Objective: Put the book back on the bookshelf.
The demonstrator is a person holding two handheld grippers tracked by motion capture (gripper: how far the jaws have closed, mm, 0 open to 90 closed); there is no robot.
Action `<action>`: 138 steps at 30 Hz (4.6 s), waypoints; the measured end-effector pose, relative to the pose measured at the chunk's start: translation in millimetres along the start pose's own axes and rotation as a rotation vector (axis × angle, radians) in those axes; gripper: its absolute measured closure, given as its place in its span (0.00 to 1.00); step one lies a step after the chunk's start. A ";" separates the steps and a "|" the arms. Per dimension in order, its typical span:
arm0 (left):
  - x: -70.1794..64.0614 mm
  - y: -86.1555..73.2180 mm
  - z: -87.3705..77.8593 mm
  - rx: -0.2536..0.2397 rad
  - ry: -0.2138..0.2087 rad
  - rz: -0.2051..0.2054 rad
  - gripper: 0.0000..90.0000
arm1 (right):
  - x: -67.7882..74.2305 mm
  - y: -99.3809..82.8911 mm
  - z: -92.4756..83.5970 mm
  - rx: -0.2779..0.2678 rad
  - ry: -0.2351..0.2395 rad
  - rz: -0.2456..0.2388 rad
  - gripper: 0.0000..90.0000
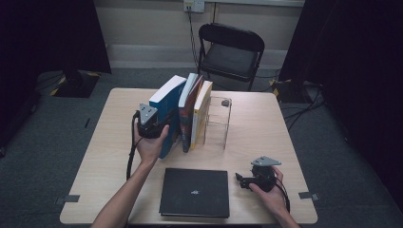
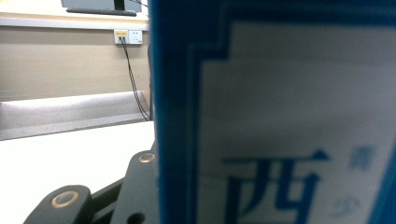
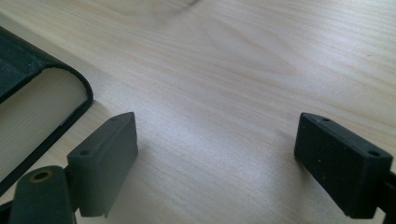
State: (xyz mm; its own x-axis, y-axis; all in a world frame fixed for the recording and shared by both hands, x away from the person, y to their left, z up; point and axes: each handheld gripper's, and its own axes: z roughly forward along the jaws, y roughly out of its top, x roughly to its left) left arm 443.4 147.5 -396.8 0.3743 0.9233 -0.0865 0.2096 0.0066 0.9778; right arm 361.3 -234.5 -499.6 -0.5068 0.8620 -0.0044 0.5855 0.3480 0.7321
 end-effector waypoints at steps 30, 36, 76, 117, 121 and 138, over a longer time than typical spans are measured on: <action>8.8 -1.4 -32.9 0.078 -0.027 0.017 0.65 | 0.8 -0.5 -0.3 -0.002 0.003 -0.006 0.15; 9.3 7.0 -40.4 0.092 -0.045 0.017 0.63 | 0.9 -0.5 -0.3 -0.001 0.004 -0.005 0.15; 9.5 125.3 -6.2 0.802 -0.104 0.085 0.63 | 1.3 -0.4 -0.3 -0.001 0.003 -0.004 0.15; 20.4 136.3 49.6 1.097 -0.095 0.037 0.64 | 1.5 -0.4 -0.3 -0.001 0.007 -0.006 0.15; 17.4 134.0 52.6 1.110 -0.086 0.049 0.64 | 1.5 -0.4 -0.3 -0.001 0.007 -0.006 0.15; 7.7 126.3 59.7 1.144 -0.039 0.058 0.68 | 1.5 -0.5 -0.3 -0.001 0.006 -0.006 0.15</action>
State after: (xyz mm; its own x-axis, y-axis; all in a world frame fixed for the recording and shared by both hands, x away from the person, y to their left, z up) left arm 526.7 132.5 -285.3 0.4338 0.8981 -0.0718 0.8822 -0.4073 0.2362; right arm 360.1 -233.5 -499.8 -0.5145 0.8575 -0.0048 0.5815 0.3530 0.7330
